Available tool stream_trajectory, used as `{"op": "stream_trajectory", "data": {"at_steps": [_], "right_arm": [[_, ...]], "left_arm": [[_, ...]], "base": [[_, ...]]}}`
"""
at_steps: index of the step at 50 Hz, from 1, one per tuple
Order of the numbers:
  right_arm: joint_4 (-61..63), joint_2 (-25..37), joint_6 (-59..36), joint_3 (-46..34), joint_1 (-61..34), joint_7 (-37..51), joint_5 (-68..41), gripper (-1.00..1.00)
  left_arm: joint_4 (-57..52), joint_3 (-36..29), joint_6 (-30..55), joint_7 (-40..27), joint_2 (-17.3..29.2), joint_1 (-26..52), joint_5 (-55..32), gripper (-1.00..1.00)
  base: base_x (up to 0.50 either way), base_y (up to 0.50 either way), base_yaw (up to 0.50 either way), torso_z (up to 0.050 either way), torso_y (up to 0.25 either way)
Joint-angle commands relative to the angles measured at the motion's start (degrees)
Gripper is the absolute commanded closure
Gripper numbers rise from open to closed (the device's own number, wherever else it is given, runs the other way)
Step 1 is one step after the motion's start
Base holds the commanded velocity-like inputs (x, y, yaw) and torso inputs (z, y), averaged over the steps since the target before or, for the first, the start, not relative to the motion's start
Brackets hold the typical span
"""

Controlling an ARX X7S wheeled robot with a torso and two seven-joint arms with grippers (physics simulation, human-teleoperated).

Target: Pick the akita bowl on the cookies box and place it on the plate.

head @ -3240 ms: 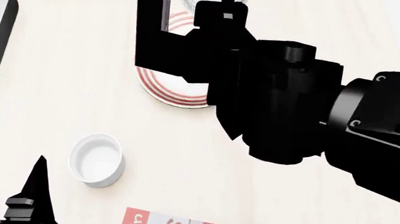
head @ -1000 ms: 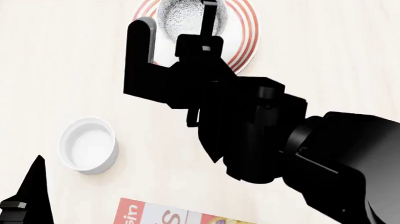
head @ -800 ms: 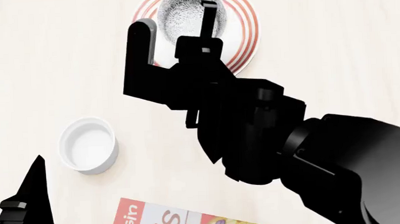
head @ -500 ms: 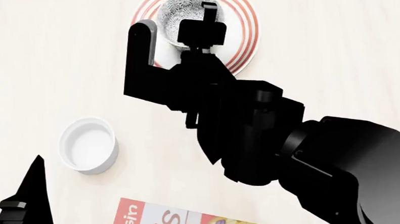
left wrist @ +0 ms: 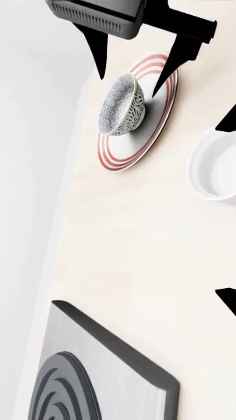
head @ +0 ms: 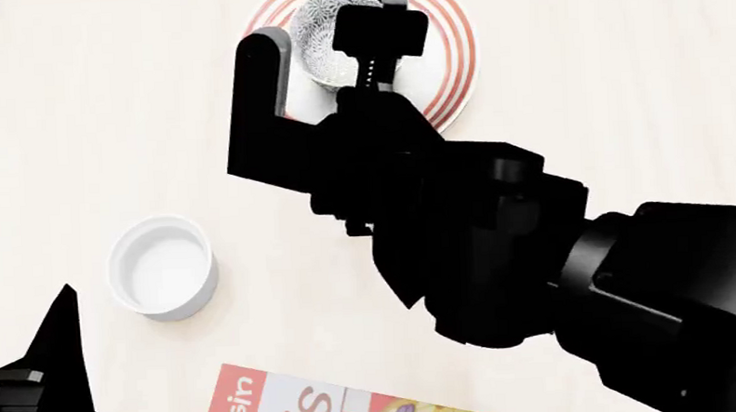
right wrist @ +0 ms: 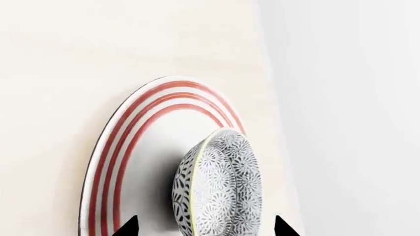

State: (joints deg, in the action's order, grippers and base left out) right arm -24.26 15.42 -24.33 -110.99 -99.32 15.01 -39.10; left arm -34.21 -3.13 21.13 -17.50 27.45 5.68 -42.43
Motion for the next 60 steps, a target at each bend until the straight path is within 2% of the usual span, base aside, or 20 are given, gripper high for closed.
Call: {"op": "stream_trajectory", "data": {"at_steps": [1, 9, 19, 26, 31, 34, 35, 38, 47, 53, 56, 58, 60], "right_arm": [[19.36, 8.26, -7.32, -0.34, -6.16, 4.66, -2.54, -1.00], [33.04, 16.26, -10.72, 0.78, -10.44, 8.40, -5.64, -1.00], [49.32, 27.50, -9.92, 4.26, -13.89, 14.93, -8.55, -1.00], [59.12, 37.43, -0.83, 8.42, -9.52, 26.21, -7.99, -1.00], [68.12, 44.17, 2.57, 8.41, -4.61, 38.93, -3.95, -1.00], [72.32, 49.31, 8.64, 9.14, -0.78, 46.34, -2.23, -1.00], [74.22, 51.44, 10.14, 9.57, 0.57, 51.31, -0.86, -1.00], [77.31, 56.32, 15.99, 9.74, 3.46, 57.12, 2.79, -1.00], [82.79, 65.66, 26.34, 6.70, 10.97, 69.38, 15.78, -1.00], [84.01, 67.49, 27.10, 4.27, 14.98, 74.56, 24.05, -1.00], [83.62, 69.88, 30.56, 11.82, 23.10, 74.97, 26.14, -1.00], [83.39, 70.47, 31.54, 20.79, 31.83, 74.98, 26.46, -1.00], [83.78, 70.57, 32.09, 33.92, 44.59, 74.98, 27.43, -1.00]], "left_arm": [[-0.87, -0.05, 0.35, -0.67, 0.40, -0.10, -0.06, -1.00], [-2.09, 0.77, 0.89, -1.77, 1.12, 0.39, -0.56, -1.00], [-4.73, 1.85, -1.08, -3.81, 0.54, 0.21, 1.58, -1.00], [-7.93, 4.54, -6.47, -5.70, -1.03, -1.21, 5.97, -1.00], [-9.85, 5.92, -9.60, -6.30, -1.38, -2.10, 9.24, -1.00], [-11.36, 6.99, -11.94, -6.50, -1.83, -2.97, 10.66, -1.00], [-11.88, 7.14, -13.83, -6.25, -2.28, -3.59, 12.59, -1.00], [-12.93, 8.33, -15.79, -6.65, -2.88, -4.16, 13.17, -1.00], [-11.23, 9.02, -21.98, -5.82, -5.32, -6.38, 17.51, -1.00], [-9.93, 8.26, -26.63, -4.65, -6.64, -7.59, 21.49, -1.00], [-9.57, 9.00, -29.32, -4.63, -7.60, -7.87, 21.50, -1.00], [-9.45, 9.59, -30.48, -4.80, -8.06, -7.85, 20.88, -1.00], [-9.40, 10.07, -31.39, -5.03, -8.44, -7.79, 20.70, -1.00]], "base": [[0.00, 0.00, 0.00, 0.000, 0.000], [0.00, 0.00, 0.00, 0.000, 0.000], [0.00, 0.00, 0.00, 0.000, 0.000], [0.00, 0.00, 0.00, 0.000, 0.000], [0.00, 0.00, 0.00, 0.000, 0.000], [0.00, 0.00, 0.00, 0.000, 0.000], [0.00, 0.00, 0.00, 0.000, 0.000], [0.00, 0.00, 0.00, 0.000, 0.000], [0.00, 0.00, 0.00, 0.000, 0.000], [0.00, 0.00, 0.00, 0.000, 0.000], [0.00, 0.00, 0.00, 0.000, 0.000], [0.00, 0.00, 0.00, 0.000, 0.000], [0.00, 0.00, 0.00, 0.000, 0.000]]}}
